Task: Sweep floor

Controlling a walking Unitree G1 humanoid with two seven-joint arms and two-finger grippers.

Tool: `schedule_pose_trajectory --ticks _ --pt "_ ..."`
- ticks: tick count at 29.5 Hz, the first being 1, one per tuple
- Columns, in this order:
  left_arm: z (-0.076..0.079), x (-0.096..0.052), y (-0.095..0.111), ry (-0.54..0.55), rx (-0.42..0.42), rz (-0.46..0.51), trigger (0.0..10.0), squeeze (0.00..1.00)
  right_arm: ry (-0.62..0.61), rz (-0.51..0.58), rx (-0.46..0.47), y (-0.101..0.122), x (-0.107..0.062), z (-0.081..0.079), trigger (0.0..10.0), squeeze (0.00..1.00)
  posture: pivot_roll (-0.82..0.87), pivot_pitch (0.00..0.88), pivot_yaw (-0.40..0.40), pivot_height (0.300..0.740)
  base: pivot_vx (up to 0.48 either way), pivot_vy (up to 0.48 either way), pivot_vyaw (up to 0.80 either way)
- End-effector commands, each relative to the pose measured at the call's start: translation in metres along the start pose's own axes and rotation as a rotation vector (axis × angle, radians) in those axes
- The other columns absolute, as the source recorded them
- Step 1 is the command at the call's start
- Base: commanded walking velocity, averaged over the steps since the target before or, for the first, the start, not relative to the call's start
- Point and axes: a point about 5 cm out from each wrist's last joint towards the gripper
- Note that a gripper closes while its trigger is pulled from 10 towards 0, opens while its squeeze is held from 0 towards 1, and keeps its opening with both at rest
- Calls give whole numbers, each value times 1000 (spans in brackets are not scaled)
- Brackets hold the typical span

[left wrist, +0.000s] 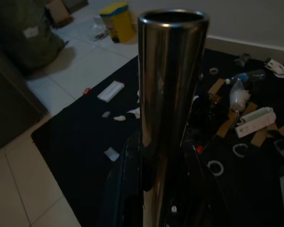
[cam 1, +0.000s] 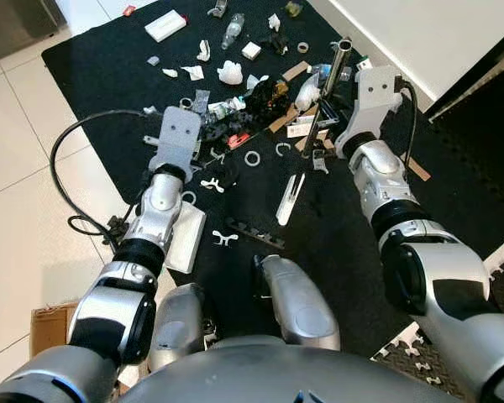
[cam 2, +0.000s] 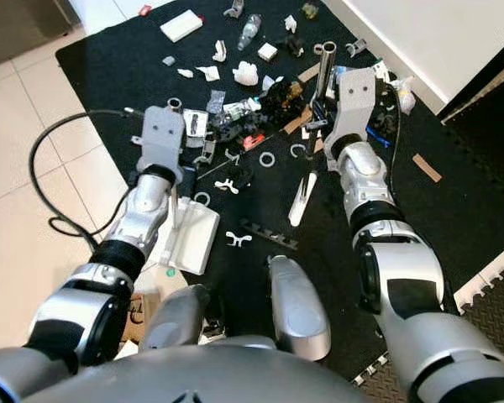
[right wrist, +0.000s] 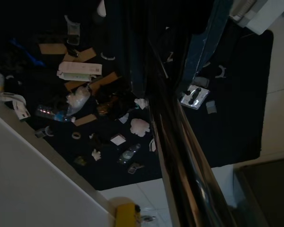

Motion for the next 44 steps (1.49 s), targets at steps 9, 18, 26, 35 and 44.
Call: schedule_pose_trajectory --ticks 9,18,26,35,44 --pt "40 6 10 -152 101 49 10000 0 -26 43 -14 6 -1 9 10000 0 -45 62 -16 740 0 0 0" --pt "62 -4 -8 -247 163 -3 10000 0 -12 48 -11 8 2 5 10000 0 -44 61 -17 740 0 0 0" --pt "64 -4 -8 -261 169 -8 10000 0 -15 51 -10 8 1 6 10000 0 -50 71 -11 740 0 0 0" --pt "52 13 15 -89 -24 43 10000 0 -31 39 -10 3 -3 11 10000 0 -67 81 -9 740 0 0 0" --pt "46 18 25 -49 -43 84 10000 0 -22 29 -10 1 -3 7 10000 0 -62 85 -17 740 0 0 0"
Point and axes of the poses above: a point about 5 cm out from each wrist's last joint towards the gripper, its own x axis pointing out of the wrist towards the gripper, its own y axis along the axis of the wrist's last joint, z = x × y, and after that the axes turned 11 degrees about -x, right-handed
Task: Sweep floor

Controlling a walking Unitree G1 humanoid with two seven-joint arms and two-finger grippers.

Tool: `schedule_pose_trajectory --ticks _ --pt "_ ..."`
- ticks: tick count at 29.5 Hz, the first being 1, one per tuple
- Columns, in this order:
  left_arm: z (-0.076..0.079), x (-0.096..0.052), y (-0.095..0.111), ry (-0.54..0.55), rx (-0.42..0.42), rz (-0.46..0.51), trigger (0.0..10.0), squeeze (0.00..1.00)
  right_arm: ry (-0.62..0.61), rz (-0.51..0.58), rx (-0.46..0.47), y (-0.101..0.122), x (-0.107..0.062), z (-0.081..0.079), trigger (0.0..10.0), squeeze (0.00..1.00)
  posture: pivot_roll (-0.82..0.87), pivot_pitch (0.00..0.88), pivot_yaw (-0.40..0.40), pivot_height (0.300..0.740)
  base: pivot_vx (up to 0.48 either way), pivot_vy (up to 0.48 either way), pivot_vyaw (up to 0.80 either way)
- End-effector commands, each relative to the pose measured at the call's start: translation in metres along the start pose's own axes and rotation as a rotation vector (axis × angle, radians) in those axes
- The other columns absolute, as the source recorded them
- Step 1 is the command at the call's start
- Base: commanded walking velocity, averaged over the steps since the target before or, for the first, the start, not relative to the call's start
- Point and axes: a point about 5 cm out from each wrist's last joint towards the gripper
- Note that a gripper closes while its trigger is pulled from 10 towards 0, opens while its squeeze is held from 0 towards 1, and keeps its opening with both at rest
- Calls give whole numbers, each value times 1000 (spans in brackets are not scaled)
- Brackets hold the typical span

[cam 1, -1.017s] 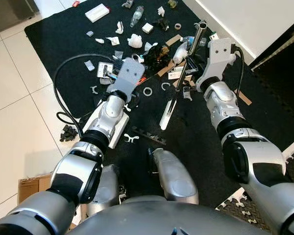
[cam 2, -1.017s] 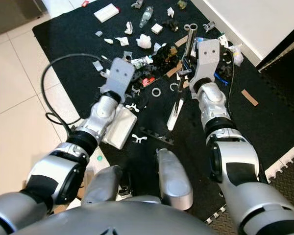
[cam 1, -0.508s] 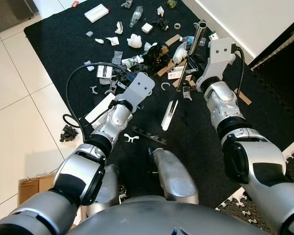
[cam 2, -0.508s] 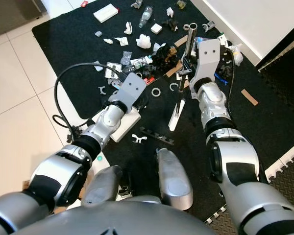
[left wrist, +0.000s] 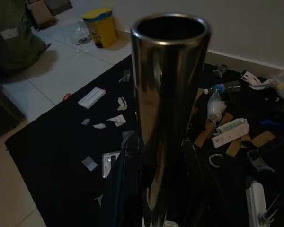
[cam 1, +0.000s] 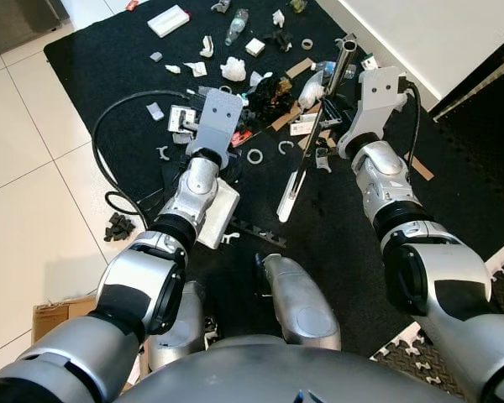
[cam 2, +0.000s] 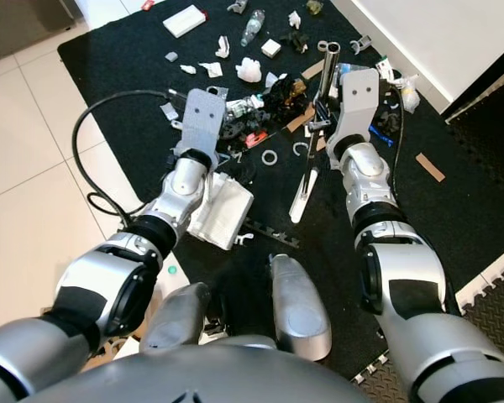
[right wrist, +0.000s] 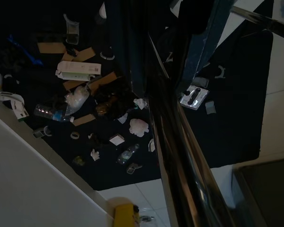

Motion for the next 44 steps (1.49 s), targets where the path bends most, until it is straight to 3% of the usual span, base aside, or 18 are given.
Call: schedule_pose_trajectory --ticks 1,9,13,19,25,32,36,44 --pt "9 2 8 -33 34 57 10000 0 -14 19 -7 2 -1 3 10000 0 -62 85 -17 740 0 0 0" --pt "10 -3 7 -126 84 81 10000 0 -26 17 -6 0 -3 7 10000 0 -63 92 -12 740 0 0 0" --pt "1 -1 12 -125 133 113 10000 0 -28 6 -9 -3 -4 8 10000 0 -50 92 -12 740 0 0 0" --pt "12 -4 3 -185 194 68 10000 0 -21 9 -16 0 -2 6 10000 0 -57 99 -9 740 0 0 0" --pt "7 -6 4 -219 210 85 10000 0 -28 -2 -23 -4 -6 11 10000 0 -46 100 -9 740 0 0 0" --pt "7 -9 -4 -178 199 60 10000 0 42 -33 -106 -9 -8 9 10000 0 -48 99 -12 740 0 0 0" --pt "13 -8 -5 -108 177 50 10000 0 129 -109 -235 -18 -13 11 10000 0 -62 99 -20 740 0 0 0" --pt "12 -4 3 -10 141 84 10000 0 127 -209 -223 -27 -19 24 10000 0 -75 95 -21 740 0 0 0"
Point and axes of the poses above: a point about 5 cm out from each wrist's last joint towards the gripper, its own x axis pointing out of the wrist towards the gripper, its own y axis along the axis of the wrist's last joint, z = x × y, and after that the axes turned 11 degrees about -x, right-handed
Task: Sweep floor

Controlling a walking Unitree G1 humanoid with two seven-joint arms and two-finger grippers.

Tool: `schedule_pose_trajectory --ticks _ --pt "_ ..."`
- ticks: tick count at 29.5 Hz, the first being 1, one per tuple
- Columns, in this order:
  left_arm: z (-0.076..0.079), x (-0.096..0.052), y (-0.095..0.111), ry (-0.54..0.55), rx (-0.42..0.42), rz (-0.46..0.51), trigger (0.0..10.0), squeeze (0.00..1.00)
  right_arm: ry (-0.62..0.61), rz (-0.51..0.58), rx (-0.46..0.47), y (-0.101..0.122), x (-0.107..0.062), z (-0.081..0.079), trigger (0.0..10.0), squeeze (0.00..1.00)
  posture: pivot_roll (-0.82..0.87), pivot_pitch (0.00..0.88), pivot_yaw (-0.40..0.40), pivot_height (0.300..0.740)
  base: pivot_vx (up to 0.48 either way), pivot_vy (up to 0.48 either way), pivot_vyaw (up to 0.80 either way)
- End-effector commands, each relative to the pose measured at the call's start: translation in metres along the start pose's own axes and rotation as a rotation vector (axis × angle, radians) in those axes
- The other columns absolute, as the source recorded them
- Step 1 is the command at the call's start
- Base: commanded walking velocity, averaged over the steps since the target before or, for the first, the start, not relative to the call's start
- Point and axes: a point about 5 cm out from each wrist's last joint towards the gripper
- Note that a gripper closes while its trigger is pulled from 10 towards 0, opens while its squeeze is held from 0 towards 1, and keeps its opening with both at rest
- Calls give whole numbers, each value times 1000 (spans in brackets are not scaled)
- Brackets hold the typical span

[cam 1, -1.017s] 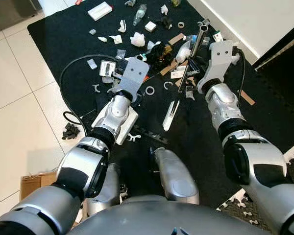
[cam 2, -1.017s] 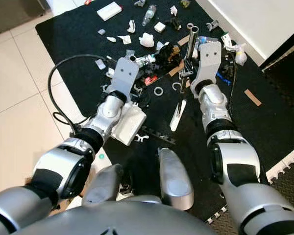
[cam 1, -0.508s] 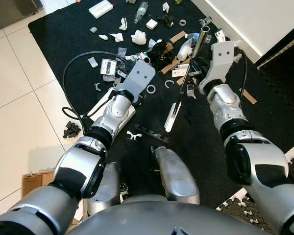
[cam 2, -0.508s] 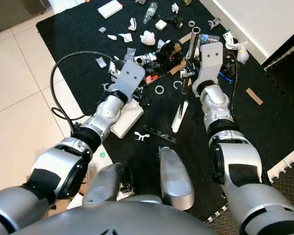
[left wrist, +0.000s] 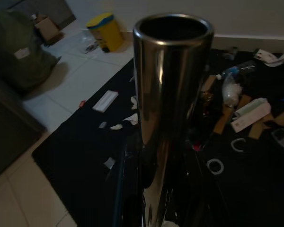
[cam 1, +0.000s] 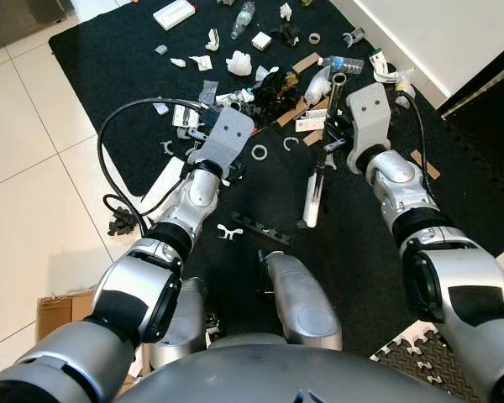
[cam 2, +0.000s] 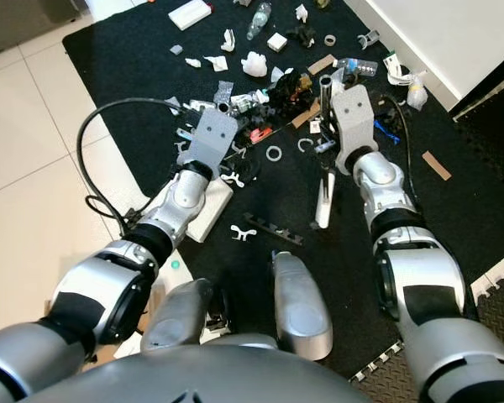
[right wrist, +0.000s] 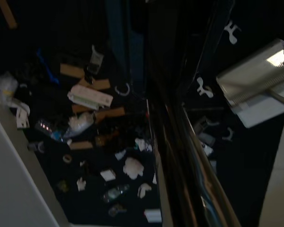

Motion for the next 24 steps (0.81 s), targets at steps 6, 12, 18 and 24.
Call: schedule_pose_trajectory --ticks 6,12,18,24 --pt "11 7 21 18 -42 91 10000 0 78 -57 52 -8 -3 1 10000 0 -77 91 -17 740 0 0 0" --pt "18 5 18 10 -43 83 10000 0 89 -47 115 -12 0 -21 10000 0 -85 93 -17 740 0 0 0" --pt "22 -1 9 -9 -28 48 10000 0 93 -60 154 -17 1 -37 10000 0 -82 104 -18 740 0 0 0" --pt "28 -10 -5 -44 -5 -5 10000 0 70 -48 201 -16 2 -39 10000 0 -91 116 -15 740 0 0 0"
Point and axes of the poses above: a point about 5 cm out from each wrist's last joint towards the gripper, its own x axis pointing out of the wrist towards the gripper, its own y axis along the axis of the wrist's last joint, z = x × y, and after that the axes turned 11 degrees about -x, right-handed
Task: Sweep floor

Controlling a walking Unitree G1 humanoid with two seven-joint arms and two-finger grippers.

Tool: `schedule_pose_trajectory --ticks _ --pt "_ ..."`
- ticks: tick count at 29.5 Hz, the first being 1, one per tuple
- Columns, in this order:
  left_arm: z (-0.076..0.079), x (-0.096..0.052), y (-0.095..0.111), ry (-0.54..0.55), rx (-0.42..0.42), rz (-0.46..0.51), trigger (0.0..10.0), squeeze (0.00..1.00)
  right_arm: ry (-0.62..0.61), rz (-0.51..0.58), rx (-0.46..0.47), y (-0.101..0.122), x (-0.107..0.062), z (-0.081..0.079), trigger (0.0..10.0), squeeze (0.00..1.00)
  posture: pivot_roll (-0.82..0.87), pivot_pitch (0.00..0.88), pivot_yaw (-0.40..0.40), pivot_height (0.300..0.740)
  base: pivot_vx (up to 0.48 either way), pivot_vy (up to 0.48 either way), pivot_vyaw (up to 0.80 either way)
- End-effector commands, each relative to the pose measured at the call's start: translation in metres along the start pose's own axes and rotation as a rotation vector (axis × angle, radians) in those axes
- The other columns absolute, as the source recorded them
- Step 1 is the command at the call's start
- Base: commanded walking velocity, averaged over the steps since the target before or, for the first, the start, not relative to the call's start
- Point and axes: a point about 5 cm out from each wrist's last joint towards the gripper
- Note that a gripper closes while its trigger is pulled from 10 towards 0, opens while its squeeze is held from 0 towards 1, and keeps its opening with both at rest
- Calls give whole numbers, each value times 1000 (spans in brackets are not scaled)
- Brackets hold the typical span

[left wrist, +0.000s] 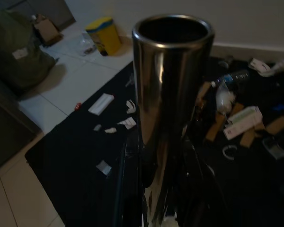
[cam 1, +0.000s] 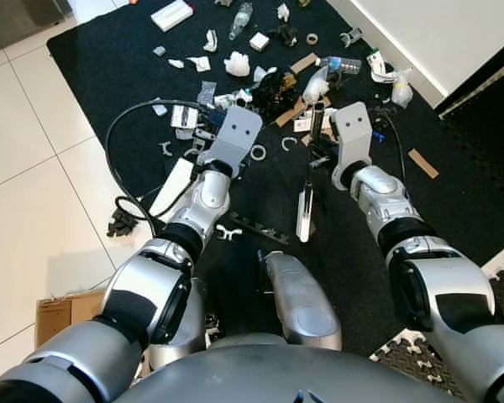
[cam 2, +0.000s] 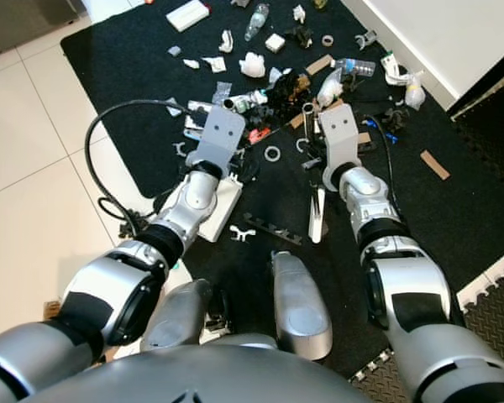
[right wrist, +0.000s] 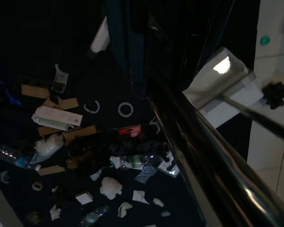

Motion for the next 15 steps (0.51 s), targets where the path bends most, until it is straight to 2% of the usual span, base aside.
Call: schedule_pose_trajectory --ticks 1,9,13,15 --pt "9 -3 -2 -32 15 3 10000 0 -5 -14 55 -7 -2 -3 10000 0 -91 116 -15 740 0 0 0" --pt "10 -2 -2 -22 2 -17 10000 0 -17 10 102 -5 -1 -5 10000 0 -94 119 -19 740 0 0 0" --pt "9 2 3 -1 -20 -14 10000 0 -4 14 137 -6 1 -11 10000 0 -95 120 -18 740 0 0 0" --pt "7 7 9 20 -21 7 10000 0 40 30 177 -5 3 -21 10000 0 -99 121 -17 740 0 0 0"
Point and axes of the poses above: a point about 5 cm out from each wrist's last joint towards the gripper, its own x axis pointing out of the wrist towards the gripper, its own y axis along the axis of the wrist's last joint, z = x × y, and after that the axes turned 11 degrees about -x, right-handed
